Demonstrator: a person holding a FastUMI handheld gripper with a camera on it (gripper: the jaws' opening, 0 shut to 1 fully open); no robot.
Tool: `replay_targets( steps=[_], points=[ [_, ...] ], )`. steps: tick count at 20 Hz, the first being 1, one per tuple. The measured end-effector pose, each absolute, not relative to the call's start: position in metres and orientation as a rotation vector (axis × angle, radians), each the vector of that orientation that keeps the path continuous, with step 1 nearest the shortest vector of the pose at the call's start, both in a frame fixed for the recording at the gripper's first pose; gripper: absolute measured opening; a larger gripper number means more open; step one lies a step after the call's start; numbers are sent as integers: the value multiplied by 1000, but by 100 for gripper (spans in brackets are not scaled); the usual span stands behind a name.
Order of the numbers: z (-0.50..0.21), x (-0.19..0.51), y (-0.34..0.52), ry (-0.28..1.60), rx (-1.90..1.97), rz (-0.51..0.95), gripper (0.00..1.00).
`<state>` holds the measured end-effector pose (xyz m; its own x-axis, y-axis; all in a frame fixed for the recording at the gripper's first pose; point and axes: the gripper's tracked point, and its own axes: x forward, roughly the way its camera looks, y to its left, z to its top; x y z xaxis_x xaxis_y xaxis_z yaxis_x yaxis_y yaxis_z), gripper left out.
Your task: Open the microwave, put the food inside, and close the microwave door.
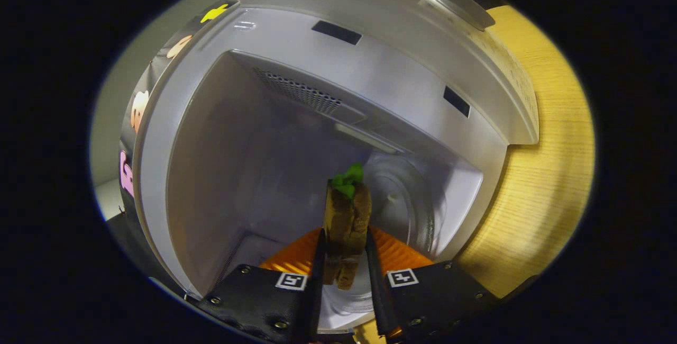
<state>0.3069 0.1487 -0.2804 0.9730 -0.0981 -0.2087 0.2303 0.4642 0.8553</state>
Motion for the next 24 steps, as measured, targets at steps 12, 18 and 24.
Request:
replay_targets(
  steps=[12,18,24],
  points=[
    [-253,251,142,195,914,-102,83],
    [-224,187,146,149,673,-5,83],
    [-198,122,149,62,383,29,83]
  ],
)
